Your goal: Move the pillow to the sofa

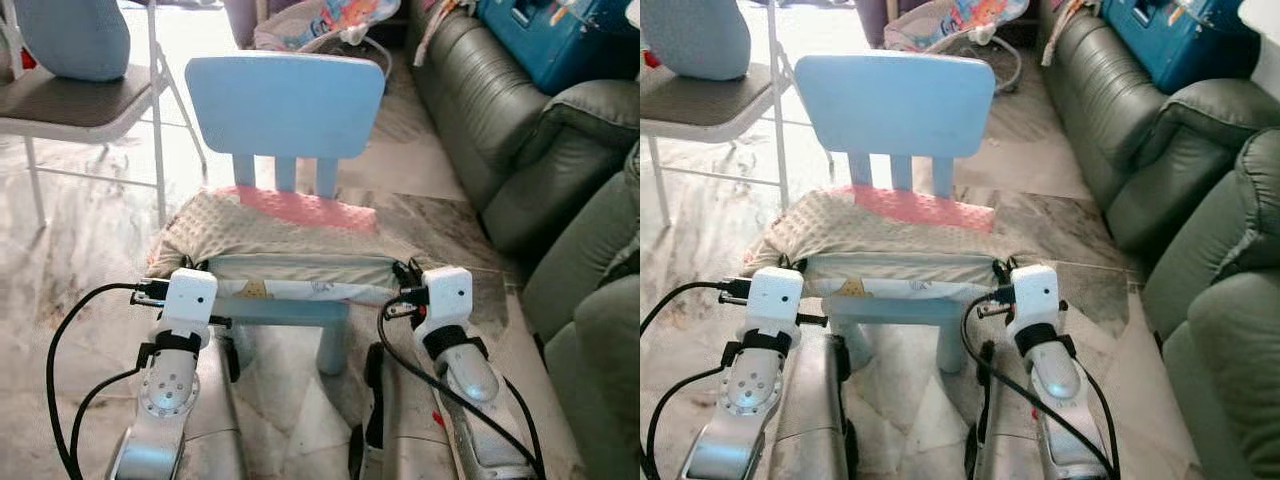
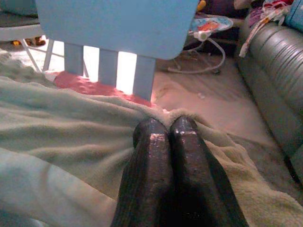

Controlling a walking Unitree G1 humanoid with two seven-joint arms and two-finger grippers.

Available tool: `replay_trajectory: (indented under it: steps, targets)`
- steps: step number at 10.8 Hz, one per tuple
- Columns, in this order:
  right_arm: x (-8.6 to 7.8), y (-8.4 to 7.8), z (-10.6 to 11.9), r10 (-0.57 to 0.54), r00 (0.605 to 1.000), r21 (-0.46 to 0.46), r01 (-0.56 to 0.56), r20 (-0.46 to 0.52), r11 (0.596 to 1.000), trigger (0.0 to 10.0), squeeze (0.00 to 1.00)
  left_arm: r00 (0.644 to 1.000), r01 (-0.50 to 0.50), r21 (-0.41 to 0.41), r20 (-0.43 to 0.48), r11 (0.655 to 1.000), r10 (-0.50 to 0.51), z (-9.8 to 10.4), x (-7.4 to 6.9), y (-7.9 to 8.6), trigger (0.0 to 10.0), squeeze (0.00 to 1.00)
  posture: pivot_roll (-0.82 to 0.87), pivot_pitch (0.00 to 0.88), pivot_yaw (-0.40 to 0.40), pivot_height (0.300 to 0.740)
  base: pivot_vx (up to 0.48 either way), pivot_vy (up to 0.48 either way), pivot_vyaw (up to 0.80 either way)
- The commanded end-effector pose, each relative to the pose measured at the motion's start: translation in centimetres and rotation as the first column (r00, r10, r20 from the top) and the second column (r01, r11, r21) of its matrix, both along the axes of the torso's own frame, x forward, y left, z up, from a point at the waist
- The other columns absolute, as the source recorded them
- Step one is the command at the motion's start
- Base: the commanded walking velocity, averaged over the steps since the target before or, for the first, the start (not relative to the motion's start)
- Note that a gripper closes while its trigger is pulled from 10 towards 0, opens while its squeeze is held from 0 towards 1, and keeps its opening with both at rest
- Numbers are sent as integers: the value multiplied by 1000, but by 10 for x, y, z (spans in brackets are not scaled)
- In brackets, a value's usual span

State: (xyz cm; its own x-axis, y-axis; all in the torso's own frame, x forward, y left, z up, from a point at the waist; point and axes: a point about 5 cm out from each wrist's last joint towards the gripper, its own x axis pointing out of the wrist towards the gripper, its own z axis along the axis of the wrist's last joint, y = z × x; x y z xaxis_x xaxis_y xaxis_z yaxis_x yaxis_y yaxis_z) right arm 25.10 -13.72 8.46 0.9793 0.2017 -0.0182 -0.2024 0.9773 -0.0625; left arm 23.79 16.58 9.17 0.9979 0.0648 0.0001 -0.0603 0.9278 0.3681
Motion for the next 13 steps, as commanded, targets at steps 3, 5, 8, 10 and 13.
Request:
replay_trajectory:
  steps: [3, 5, 8, 10, 13]
  targets:
    - [8, -28, 8, -128, 992, 0, 128, 19, 992, 10000, 0, 997, -80, 32, 22, 996, 79, 11, 7, 14, 10000, 0, 44, 22, -41, 597, 0, 0, 0]
    - [11, -30, 10, -132, 991, 9, 132, 12, 991, 10000, 0, 993, -120, 8, 7, 993, 120, 9, 14, 17, 10000, 0, 40, 20, -44, 635, 0, 0, 0]
    - [19, -29, 17, -134, 990, -7, 134, 36, 991, 10000, 0, 997, -80, 33, -4, 996, 80, 9, 22, 10, 10000, 0, 35, 16, -47, 693, 0, 0, 0]
    - [23, -29, 21, -132, 990, -14, 133, 46, 991, 10000, 0, 997, -69, 11, -14, 998, 69, 10, 29, 9, 10000, 0, 30, 11, -50, 726, 0, 0, 0]
    - [28, -28, 27, -133, 989, -21, 135, 67, 991, 10000, 0, 1000, -26, -39, 2, 999, 26, 14, 30, 0, 10000, 0, 27, 23, -49, 740, 0, 0, 0]
